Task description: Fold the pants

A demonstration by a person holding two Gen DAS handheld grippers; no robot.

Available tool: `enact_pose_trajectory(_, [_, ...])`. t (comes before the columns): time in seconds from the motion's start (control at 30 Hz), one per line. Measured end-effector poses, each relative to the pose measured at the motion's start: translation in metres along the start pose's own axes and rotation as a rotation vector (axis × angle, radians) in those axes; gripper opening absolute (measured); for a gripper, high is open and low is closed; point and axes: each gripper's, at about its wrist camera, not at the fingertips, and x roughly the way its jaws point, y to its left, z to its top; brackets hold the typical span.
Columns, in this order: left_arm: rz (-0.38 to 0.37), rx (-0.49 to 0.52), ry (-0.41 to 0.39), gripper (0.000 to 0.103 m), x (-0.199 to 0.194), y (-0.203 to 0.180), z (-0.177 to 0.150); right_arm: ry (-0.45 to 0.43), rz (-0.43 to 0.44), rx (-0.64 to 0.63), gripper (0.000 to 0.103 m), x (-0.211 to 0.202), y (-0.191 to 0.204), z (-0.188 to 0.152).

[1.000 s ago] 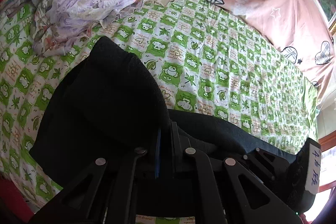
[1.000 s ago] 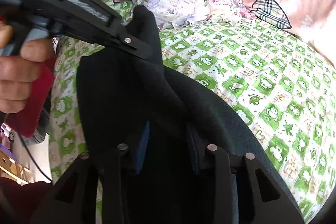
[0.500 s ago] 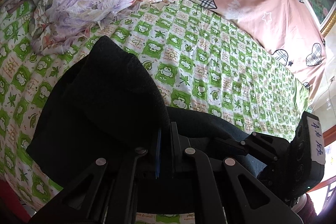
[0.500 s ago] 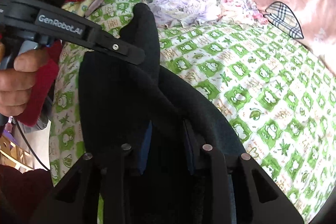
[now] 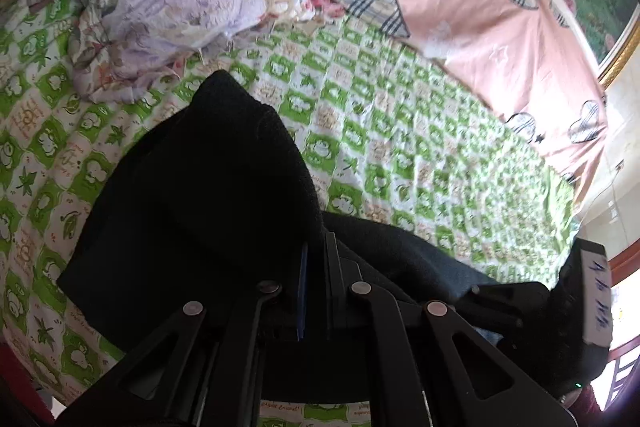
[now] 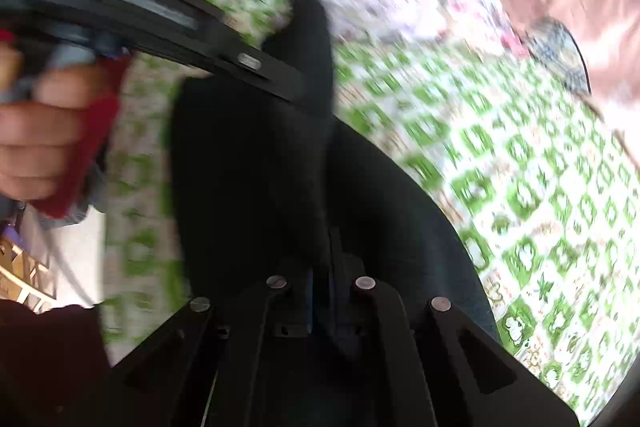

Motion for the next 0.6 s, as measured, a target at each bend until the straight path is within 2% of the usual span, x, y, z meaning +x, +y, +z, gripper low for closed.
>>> enact_pose_trajectory(0.1, [-0.059, -0.012, -0.079, 0.004, -0.031, 0.010, -0.011, -0.024, -0.023, -0.059, 0.006, -0.019, 0.027, 0.014])
enact_pose_trajectory(0.23, [-0.102, -0.065, -0.142, 0.004, -0.058, 0.037, -0.038, -0.003, -0.033, -0.057, 0.006, -0.012, 0.044, 0.014])
enact_pose_trajectory(0.43, [-0.109, -0.157, -0.125, 0.004, -0.053, 0.076, -0.073, 0.054, -0.034, 0.004, 0.006, 0.016, 0.052, 0.003])
enact_pose_trajectory(0.6, [-0.107, -0.184, -0.105, 0.005, -0.043, 0.084, -0.085, 0.084, -0.042, -0.021, 0.006, 0.022, 0.056, -0.004])
